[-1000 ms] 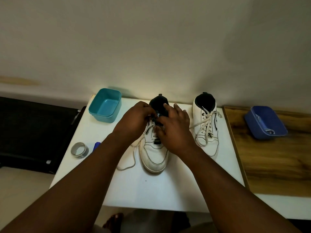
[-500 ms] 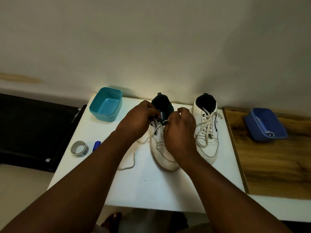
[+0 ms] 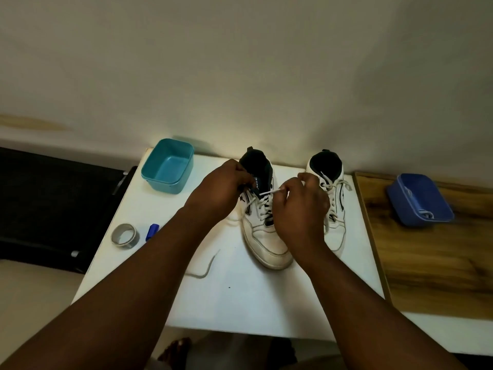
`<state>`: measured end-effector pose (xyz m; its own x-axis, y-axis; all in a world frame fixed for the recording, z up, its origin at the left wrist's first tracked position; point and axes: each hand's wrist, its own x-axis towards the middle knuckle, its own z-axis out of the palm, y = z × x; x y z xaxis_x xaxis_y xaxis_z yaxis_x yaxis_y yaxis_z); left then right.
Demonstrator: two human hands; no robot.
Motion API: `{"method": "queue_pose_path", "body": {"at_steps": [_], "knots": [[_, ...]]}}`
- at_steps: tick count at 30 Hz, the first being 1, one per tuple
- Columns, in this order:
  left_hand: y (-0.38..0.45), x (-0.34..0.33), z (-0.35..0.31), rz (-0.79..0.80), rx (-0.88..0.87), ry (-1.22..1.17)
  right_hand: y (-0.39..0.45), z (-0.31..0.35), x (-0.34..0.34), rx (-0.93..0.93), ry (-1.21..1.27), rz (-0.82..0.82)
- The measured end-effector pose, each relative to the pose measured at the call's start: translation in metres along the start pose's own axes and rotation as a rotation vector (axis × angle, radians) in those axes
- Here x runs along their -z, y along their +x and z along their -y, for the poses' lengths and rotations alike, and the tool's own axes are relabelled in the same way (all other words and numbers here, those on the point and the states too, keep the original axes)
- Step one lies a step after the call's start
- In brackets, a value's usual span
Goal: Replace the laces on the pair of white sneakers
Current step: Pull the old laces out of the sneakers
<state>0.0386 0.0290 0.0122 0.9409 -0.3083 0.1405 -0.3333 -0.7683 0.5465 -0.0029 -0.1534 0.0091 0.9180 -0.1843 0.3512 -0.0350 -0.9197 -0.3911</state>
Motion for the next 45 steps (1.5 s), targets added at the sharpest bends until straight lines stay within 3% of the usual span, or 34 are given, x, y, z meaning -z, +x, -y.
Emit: {"method": "queue_pose_path", "body": {"at_steps": [4,6,11,16,22,25,28,30,32,35,37,40,43,45], "knots": [[0.000,0.000,0.000,0.002,0.008,0.010,0.002,0.006,-0.003,0.248,-0.021,0.183],[0.001,0.000,0.000,0.001,0.006,0.015,0.005,0.009,-0.005,0.265,-0.054,0.244],[0.002,0.002,0.001,0.049,0.055,-0.025,0.006,0.004,-0.008,0.199,-0.068,0.143],[0.003,0.006,-0.001,0.091,0.096,-0.071,0.013,-0.016,0.007,-0.156,-0.040,0.052],[0.002,0.001,-0.001,0.035,0.028,0.001,0.004,0.007,-0.007,0.271,-0.052,0.189],[0.000,0.000,-0.001,0.018,0.028,-0.005,0.008,0.005,-0.012,0.230,-0.044,0.216],[0.000,0.001,0.000,0.005,0.011,-0.005,0.006,0.002,-0.010,0.220,-0.023,0.131],[0.000,0.001,0.000,0.006,0.005,-0.007,0.010,-0.003,-0.005,0.146,0.014,-0.013],[0.000,0.001,0.002,0.006,0.003,-0.010,0.016,-0.012,0.003,-0.066,0.150,-0.139],[0.000,0.000,0.003,0.005,-0.006,0.012,0.021,-0.021,0.010,-0.419,0.384,-0.143],[0.000,-0.001,0.002,0.002,-0.001,0.016,0.015,-0.015,0.010,-0.275,0.289,-0.130],[0.001,-0.002,0.001,-0.013,0.000,0.009,0.007,0.000,0.000,0.173,0.072,0.045],[0.000,-0.003,0.001,-0.009,0.008,-0.003,0.004,0.006,-0.015,0.219,-0.041,0.225],[0.001,-0.003,0.002,0.000,0.006,0.004,0.005,0.003,-0.014,0.205,-0.022,0.174]]}}
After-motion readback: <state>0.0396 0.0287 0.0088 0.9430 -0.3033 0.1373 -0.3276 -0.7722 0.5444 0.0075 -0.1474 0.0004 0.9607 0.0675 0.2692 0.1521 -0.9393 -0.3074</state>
